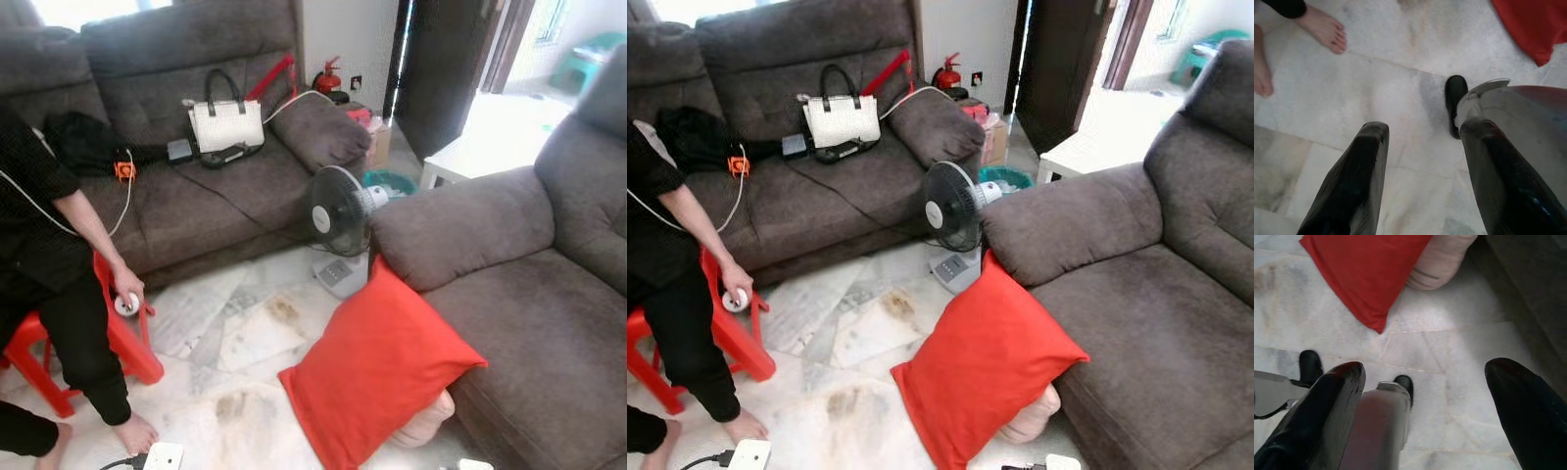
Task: Move the pillow to the sofa from floor
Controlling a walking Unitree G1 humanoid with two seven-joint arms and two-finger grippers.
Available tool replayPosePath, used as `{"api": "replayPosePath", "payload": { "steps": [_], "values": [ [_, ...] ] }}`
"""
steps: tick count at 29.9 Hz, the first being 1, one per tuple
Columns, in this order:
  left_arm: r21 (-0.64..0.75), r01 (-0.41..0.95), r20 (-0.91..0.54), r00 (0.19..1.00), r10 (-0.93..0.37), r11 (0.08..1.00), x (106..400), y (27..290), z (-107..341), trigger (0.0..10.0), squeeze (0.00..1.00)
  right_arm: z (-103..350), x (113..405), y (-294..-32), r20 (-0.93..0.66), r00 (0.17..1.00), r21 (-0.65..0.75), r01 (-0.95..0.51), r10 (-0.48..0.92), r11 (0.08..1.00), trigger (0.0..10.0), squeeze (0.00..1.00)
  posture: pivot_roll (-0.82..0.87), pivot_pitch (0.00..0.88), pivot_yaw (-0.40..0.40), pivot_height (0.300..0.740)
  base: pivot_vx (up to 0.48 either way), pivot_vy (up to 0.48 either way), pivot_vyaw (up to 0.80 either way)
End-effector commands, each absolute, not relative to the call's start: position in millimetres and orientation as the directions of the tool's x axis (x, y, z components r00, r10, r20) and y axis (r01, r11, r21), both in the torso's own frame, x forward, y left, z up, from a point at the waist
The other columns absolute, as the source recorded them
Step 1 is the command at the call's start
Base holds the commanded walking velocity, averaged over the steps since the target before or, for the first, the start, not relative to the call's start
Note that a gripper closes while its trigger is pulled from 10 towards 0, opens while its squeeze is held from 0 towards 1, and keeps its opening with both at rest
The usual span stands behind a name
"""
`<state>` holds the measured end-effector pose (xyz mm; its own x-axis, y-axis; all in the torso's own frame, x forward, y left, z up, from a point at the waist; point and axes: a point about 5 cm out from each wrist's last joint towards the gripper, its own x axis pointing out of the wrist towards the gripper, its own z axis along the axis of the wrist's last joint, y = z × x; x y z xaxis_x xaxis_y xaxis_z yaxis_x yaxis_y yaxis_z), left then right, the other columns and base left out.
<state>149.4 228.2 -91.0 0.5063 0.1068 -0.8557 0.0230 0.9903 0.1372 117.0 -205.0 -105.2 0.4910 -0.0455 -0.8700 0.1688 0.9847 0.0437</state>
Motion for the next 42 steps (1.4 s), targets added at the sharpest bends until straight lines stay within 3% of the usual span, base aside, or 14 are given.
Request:
{"api": "replayPosePath", "payload": {
  "steps": [1, 7, 23, 42],
  "values": [
    [0.138, 0.011, -0.852, 0.512, 0.113, 0.99, 151.8, 230.1, -89.7, 10.0, 0.0, -104.7, 118.4, -205.1, -0.865, 0.498, 0.051, 0.189, -0.051, 0.981, 10.0, 0.0, 0.06, 0.0, -0.02, 0.74, 0.0, 0.0, 0.0],
    [0.131, -0.005, -0.851, 0.512, 0.115, 0.991, 151.6, 230.2, -89.8, 10.0, 0.0, -104.7, 118.5, -205.0, -0.865, 0.499, 0.052, 0.188, -0.05, 0.981, 10.0, 0.0, 0.06, 0.0, -0.021, 0.74, 0.0, 0.0, 0.0],
    [0.131, -0.003, -0.852, 0.511, 0.115, 0.991, 151.3, 230.3, -89.8, 10.0, 0.0, -104.8, 118.2, -204.8, -0.866, 0.497, 0.052, 0.184, -0.048, 0.982, 10.0, 0.0, 0.06, 0.0, -0.02, 0.74, 0.0, 0.384, 0.0],
    [0.148, 0.034, -0.849, 0.518, 0.109, 0.988, 153.1, 230.7, -88.9, 10.0, 0.0, -104.8, 118.6, -204.2, -0.867, 0.496, 0.051, 0.179, -0.045, 0.983, 10.0, 0.0, 0.06, 0.0, -0.018, 0.74, 0.0, 0.0, 0.0]
  ]
}}
